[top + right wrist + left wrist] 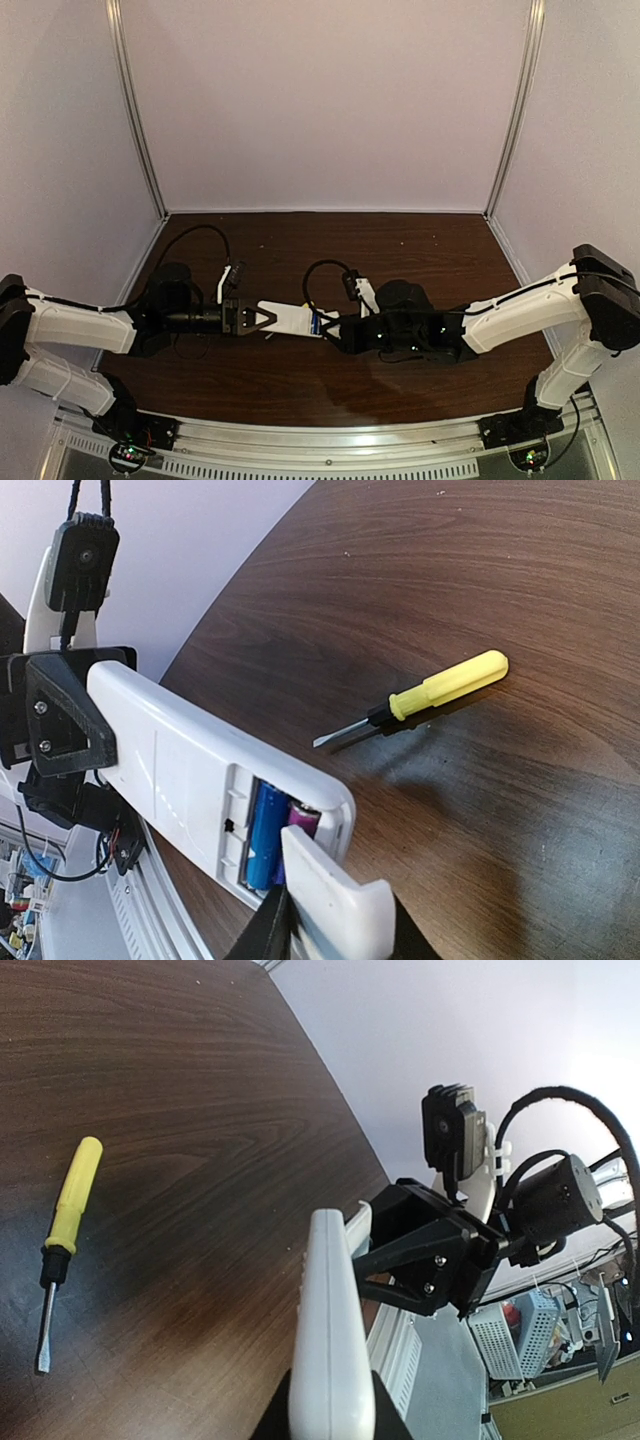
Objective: Unload the batteries from the remote control
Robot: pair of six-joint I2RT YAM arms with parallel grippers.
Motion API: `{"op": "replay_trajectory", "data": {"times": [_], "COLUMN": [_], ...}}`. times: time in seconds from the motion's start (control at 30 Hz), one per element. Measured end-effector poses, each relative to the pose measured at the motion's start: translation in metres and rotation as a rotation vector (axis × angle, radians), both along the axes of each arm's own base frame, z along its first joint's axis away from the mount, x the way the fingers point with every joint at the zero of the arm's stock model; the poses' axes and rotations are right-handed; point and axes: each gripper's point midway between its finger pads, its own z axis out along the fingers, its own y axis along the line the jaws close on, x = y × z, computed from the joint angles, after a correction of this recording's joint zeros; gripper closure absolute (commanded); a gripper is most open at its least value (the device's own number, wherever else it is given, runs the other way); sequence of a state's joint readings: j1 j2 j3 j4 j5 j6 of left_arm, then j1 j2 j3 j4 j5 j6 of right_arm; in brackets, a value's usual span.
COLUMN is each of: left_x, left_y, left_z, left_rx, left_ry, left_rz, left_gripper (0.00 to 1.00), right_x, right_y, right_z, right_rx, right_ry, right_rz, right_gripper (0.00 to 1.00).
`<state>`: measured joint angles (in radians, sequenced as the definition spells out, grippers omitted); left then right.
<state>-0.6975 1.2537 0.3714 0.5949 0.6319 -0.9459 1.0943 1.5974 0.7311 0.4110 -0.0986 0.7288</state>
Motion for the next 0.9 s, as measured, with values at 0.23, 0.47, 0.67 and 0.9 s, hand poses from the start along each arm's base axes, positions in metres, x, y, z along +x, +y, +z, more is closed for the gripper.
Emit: {"op": "replay_trajectory", "data": {"times": [0.23, 0.47, 0.67, 0.9], "left_x": [0.000, 0.000, 0.000, 0.001], "left_y": [0.003, 0.004, 0.006, 0.007], "left_z": [0.001, 0.004, 0.009, 0.010], "left_rx": [0.008, 0.006, -0.001, 0.001], "left_ry": [-0.005, -0.018, -0.033, -0.040], "left_rz": [0.005, 0.009, 0.010, 0.017], "left_gripper": [1.00, 1.00, 1.00, 1.00], "right_x": [0.000, -0.001, -0.002, -0.003], "right_y": [-0.001, -0.002, -0.004, -0.008], "right_z": [0.000, -0.001, -0.004, -0.011], "right_rx": [-0.002, -0.011, -0.021, -0.037], "right_ry": [-0.001, -0.003, -0.007, -0.003], "right_rz": [-0.001, 0.003, 0.008, 0.007], "right_gripper": [0.79, 0.88, 0.94, 0.78]}}
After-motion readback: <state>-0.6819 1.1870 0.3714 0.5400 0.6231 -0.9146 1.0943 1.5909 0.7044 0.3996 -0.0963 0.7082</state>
